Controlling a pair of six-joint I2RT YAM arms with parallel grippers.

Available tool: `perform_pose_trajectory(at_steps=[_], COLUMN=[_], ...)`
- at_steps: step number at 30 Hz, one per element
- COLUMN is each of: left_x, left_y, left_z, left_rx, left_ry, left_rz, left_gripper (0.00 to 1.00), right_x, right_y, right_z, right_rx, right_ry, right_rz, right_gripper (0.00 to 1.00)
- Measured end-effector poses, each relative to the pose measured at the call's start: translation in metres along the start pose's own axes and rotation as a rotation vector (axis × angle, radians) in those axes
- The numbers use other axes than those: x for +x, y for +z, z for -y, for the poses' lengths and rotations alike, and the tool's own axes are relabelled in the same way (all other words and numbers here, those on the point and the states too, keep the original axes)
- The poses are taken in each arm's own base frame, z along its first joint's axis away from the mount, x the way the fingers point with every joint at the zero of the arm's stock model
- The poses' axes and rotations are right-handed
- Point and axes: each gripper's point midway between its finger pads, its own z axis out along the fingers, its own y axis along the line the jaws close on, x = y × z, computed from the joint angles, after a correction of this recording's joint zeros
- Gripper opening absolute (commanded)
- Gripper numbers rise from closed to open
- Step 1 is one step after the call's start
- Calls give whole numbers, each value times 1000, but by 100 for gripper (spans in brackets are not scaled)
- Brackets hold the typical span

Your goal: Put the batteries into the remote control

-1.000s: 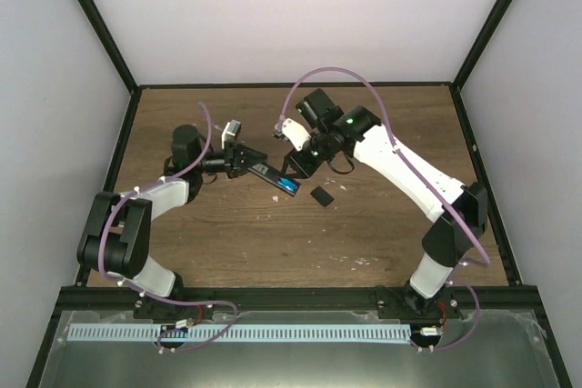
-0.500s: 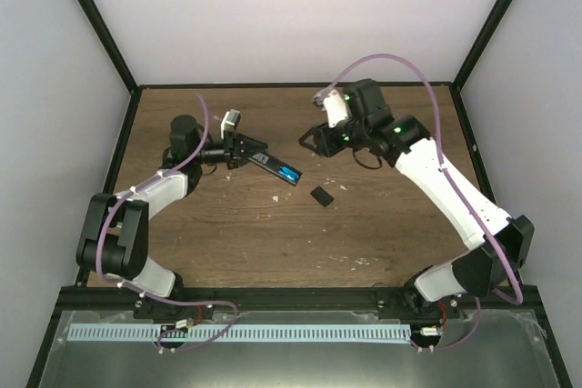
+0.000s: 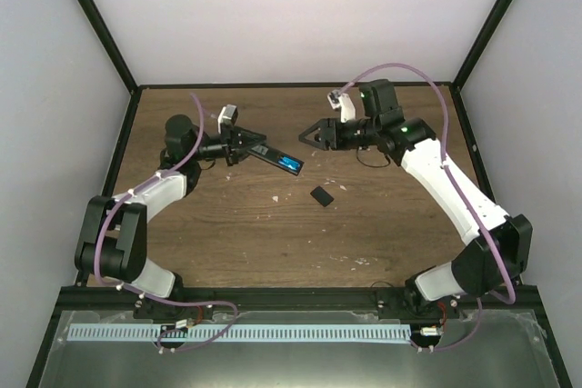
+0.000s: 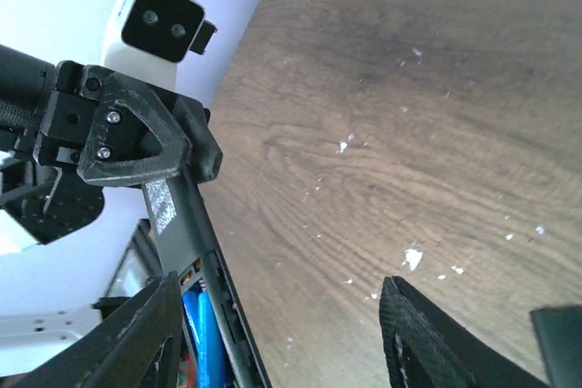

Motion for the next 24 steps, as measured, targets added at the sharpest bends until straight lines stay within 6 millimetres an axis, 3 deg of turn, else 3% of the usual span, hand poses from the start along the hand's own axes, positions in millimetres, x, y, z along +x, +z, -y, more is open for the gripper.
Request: perform_pose_trajectory(at_steps=[8, 17, 24], left_x=[-6, -8, -12], left_y=[-2, -7, -8], left_z=[13, 30, 28], left_rx=[49, 126, 160], left_ry=[-53, -17, -25], left_rz=[63, 112, 134], left_gripper=[0, 0, 0], right_x=[18, 20, 16], right_y=[1, -3, -6], right_z=[18, -6, -17], right_rx=[-88, -252, -310], right_ry=[220, 298, 300], right_rz=[-40, -60, -63], right_gripper=[52, 52, 52])
